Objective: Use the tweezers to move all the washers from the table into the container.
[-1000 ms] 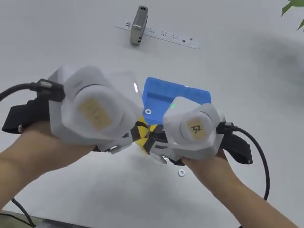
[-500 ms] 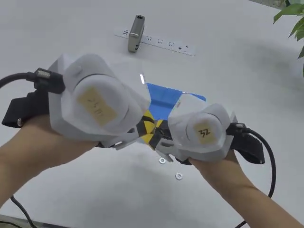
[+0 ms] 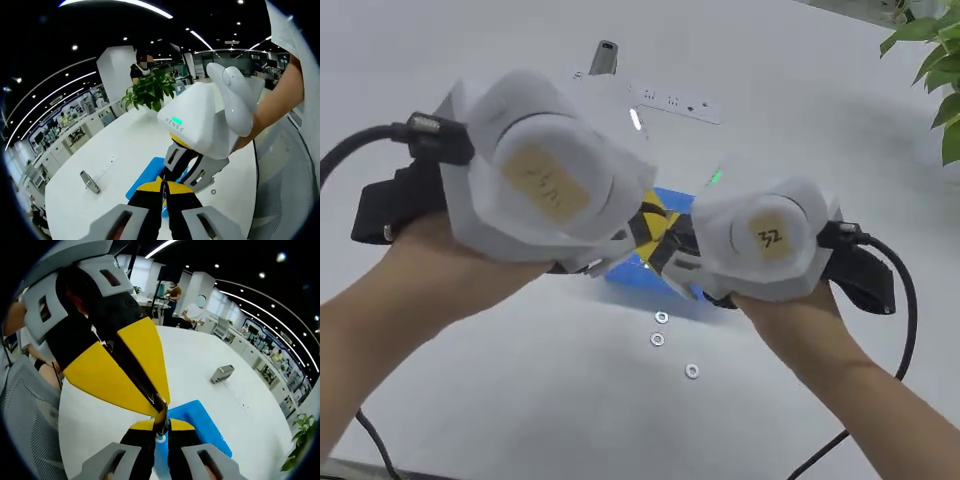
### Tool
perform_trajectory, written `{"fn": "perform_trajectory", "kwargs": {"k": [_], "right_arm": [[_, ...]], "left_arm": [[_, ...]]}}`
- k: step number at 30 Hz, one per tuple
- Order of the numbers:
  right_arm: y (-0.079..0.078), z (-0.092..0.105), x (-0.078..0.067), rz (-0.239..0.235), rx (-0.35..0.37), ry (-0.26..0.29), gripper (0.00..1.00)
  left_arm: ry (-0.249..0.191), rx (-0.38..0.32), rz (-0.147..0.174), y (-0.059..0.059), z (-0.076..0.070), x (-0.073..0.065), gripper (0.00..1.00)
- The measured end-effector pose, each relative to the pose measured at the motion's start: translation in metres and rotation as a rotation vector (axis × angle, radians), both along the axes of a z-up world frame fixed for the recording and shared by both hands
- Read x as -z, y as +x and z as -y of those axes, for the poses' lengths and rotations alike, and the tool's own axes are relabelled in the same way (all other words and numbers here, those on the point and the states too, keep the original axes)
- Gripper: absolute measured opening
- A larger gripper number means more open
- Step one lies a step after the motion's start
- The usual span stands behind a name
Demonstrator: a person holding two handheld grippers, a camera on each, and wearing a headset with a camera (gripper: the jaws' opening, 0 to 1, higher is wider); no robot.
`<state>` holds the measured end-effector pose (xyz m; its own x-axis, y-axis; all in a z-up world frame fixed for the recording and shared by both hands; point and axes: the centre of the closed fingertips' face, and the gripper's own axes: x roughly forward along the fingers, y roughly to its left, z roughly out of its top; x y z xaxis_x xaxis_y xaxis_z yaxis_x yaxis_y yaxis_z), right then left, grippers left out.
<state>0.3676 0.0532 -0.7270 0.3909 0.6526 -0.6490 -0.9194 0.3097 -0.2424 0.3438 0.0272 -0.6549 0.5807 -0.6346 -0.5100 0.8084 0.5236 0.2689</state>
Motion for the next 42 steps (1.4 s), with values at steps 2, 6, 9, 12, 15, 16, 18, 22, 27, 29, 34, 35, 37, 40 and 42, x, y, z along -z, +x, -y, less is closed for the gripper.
{"fn": "perform_trajectory", "kwargs": {"k": [2,6,9,12,15,16,18,22,27,29,34,35,37,40,42], "right_arm": [[0.005,-0.001,-0.002,0.004,0.006,0.006,0.04],[0.012,-0.004,-0.003,0.004,0.015,0.016,0.04],[0.015,-0.007,0.0,0.0,0.012,0.024,0.04],[0.02,-0.009,0.003,-0.002,0.009,0.024,0.04],[0.023,-0.009,0.008,-0.002,0.004,0.014,0.04],[0.024,-0.009,0.009,-0.005,0.003,0.013,0.04],[0.026,-0.009,0.012,-0.013,0.0,0.011,0.04],[0.028,-0.008,0.021,-0.031,-0.01,-0.003,0.04],[0.029,-0.008,0.034,-0.052,-0.017,-0.017,0.04],[0.029,-0.007,0.038,-0.056,-0.017,-0.028,0.04],[0.032,-0.006,0.044,-0.076,-0.005,-0.012,0.04],[0.033,-0.005,0.045,-0.079,-0.002,-0.01,0.04],[0.035,-0.003,0.048,-0.096,0.012,0.001,0.04],[0.04,-0.002,0.054,-0.128,0.036,0.027,0.04],[0.043,-0.001,0.057,-0.144,0.049,0.036,0.04]], "left_arm": [[0.005,-0.004,0.011,0.004,0.0,-0.002,0.0],[0.03,-0.006,0.029,0.01,-0.001,-0.003,0.0],[0.053,-0.006,0.029,0.014,-0.003,-0.001,0.0],[0.067,-0.006,0.032,0.018,-0.005,0.002,0.0],[0.085,0.002,0.038,0.021,-0.005,0.004,0.0],[0.088,0.004,0.038,0.022,-0.005,0.005,0.0],[0.097,0.014,0.039,0.024,-0.005,0.007,0.0],[0.108,0.029,0.039,0.026,-0.005,0.009,0.0],[0.078,0.043,0.032,0.027,-0.001,0.011,0.0],[0.092,0.047,0.018,0.026,-0.001,0.017,0.0],[0.091,0.041,0.012,0.026,-0.001,0.023,0.0],[0.087,0.037,0.01,0.027,-0.001,0.023,0.0],[0.074,0.025,0.011,0.027,-0.003,0.022,0.0],[0.055,-0.02,0.005,0.027,-0.009,0.026,0.0],[0.05,-0.055,-0.015,0.024,-0.016,0.034,0.0]]}}
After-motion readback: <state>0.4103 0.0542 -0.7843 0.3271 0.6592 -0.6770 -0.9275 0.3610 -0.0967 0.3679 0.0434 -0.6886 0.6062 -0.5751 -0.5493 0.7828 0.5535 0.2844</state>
